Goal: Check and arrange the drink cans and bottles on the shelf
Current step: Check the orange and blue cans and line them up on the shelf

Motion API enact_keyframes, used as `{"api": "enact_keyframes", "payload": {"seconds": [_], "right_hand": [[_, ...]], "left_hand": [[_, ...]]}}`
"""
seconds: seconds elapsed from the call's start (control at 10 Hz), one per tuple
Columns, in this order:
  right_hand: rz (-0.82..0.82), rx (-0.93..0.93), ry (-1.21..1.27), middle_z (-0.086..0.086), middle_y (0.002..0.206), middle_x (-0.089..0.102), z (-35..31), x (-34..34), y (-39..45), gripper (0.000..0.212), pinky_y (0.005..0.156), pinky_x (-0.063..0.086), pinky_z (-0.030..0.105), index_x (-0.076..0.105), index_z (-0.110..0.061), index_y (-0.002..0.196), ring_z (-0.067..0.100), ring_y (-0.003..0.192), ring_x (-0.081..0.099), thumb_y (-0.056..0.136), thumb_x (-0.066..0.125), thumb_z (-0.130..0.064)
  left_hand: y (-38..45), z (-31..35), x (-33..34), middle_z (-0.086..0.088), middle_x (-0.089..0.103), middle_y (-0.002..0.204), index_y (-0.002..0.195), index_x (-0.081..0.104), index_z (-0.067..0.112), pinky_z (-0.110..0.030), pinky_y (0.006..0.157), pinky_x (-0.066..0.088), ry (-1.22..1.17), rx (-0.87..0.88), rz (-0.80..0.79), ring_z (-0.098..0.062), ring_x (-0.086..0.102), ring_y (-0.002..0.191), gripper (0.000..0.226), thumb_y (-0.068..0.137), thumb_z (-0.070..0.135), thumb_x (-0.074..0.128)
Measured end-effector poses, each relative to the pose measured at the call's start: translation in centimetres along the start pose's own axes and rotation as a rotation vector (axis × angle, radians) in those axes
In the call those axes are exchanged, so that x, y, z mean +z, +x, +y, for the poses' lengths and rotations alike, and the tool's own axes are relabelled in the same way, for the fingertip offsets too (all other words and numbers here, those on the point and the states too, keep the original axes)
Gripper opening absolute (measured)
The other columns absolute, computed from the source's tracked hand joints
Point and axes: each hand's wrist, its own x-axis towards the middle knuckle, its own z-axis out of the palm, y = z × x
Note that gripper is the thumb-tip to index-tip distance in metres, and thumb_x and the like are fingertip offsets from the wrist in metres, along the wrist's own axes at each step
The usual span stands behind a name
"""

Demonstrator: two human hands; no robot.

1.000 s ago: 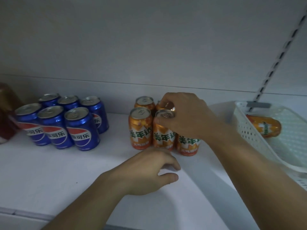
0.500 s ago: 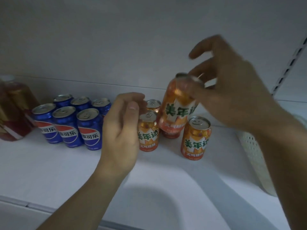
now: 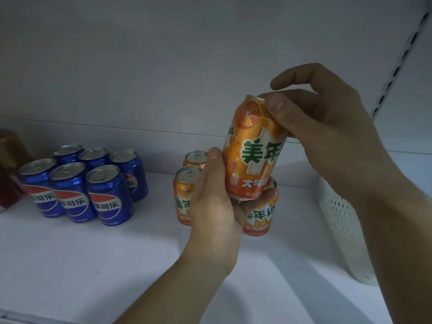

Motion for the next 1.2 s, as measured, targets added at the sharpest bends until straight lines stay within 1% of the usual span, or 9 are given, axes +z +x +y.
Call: {"api": "enact_keyframes", "payload": {"seconds": [0.2,0.3,0.4,0.6,0.8,0.9,1.0,1.1,1.2], "right_hand": [[-0.142,0.203,0.492,0.012,0.127,0.071,1.5,0.0,-0.4,0.046,0.092,0.060,0.045,0.060,-0.013,0.135,0.032,0.114,0.071,0.093,0.058,-0.031],[-0.072,0.104,0.362,0.011,0.113,0.075,1.7,0.1,-0.3,0.032,0.081,0.062,0.043,0.068,-0.014,0.117,0.031,0.101,0.075,0.088,0.067,-0.029],[-0.024,0.086,0.291,0.004,0.102,0.076,1.3,0.3,-0.3,0.028,0.077,0.061,0.037,0.070,-0.015,0.108,0.023,0.093,0.076,0.084,0.072,-0.030],[-0.029,0.129,0.270,-0.001,0.095,0.076,1.8,0.3,-0.3,0.032,0.075,0.061,0.034,0.069,-0.013,0.107,0.020,0.088,0.076,0.083,0.072,-0.035],[-0.114,0.202,0.445,0.006,0.116,0.074,2.5,-0.7,-0.5,0.039,0.094,0.058,0.042,0.065,-0.011,0.127,0.025,0.109,0.072,0.099,0.050,-0.034],[-0.056,0.163,0.415,0.011,0.117,0.074,2.4,-1.2,-0.6,0.035,0.091,0.059,0.045,0.067,-0.012,0.123,0.028,0.108,0.072,0.098,0.050,-0.031],[-0.007,0.107,0.339,0.009,0.108,0.075,1.9,-1.3,-0.8,0.028,0.084,0.059,0.040,0.069,-0.015,0.114,0.024,0.100,0.074,0.096,0.056,-0.031],[-0.074,0.093,0.247,0.006,0.116,0.074,1.6,-1.6,-1.1,0.033,0.093,0.058,0.049,0.071,-0.023,0.118,0.025,0.108,0.072,0.098,0.051,-0.041],[-0.151,0.116,0.227,0.003,0.118,0.072,1.6,-1.5,-1.3,0.035,0.092,0.057,0.055,0.070,-0.026,0.120,0.027,0.110,0.070,0.101,0.045,-0.042]], "left_hand": [[-0.1,-0.4,1.3,-0.022,0.075,0.103,0.109,0.073,0.013,-0.034,0.061,0.063,-0.022,-0.229,-0.163,-0.036,0.074,0.073,0.059,0.087,0.058,0.042],[0.0,-0.9,1.7,-0.019,0.076,0.104,0.110,0.073,0.014,-0.038,0.068,0.061,0.005,-0.227,-0.179,-0.036,0.074,0.083,0.062,0.089,0.061,0.039],[-0.1,-1.1,2.1,-0.012,0.076,0.093,0.091,0.077,0.018,-0.033,0.062,0.060,0.018,-0.172,-0.138,-0.033,0.071,0.082,0.053,0.085,0.059,0.044],[-0.4,-1.5,2.8,-0.008,0.066,0.081,0.081,0.065,0.015,-0.024,0.049,0.055,-0.002,-0.179,-0.133,-0.029,0.060,0.079,0.044,0.078,0.055,0.045],[0.5,-2.1,2.0,-0.018,0.066,0.099,0.091,0.068,0.014,-0.028,0.054,0.057,0.032,-0.199,-0.149,-0.042,0.059,0.100,0.051,0.090,0.058,0.044],[0.8,-2.4,1.6,-0.023,0.065,0.127,0.120,0.066,0.011,-0.031,0.062,0.057,0.030,-0.204,-0.129,-0.048,0.060,0.119,0.059,0.094,0.059,0.045],[0.8,-2.4,1.6,-0.022,0.064,0.130,0.125,0.065,0.012,-0.031,0.063,0.057,0.048,-0.166,-0.160,-0.046,0.061,0.119,0.059,0.094,0.059,0.046],[0.8,-2.8,1.7,-0.016,0.074,0.095,0.095,0.079,0.021,-0.033,0.059,0.048,0.108,-0.138,-0.149,-0.034,0.071,0.076,0.052,0.084,0.060,0.047],[0.6,-2.8,2.1,-0.017,0.072,0.085,0.085,0.081,0.023,-0.032,0.059,0.043,0.107,-0.135,-0.138,-0.029,0.067,0.060,0.053,0.081,0.062,0.046]]}}
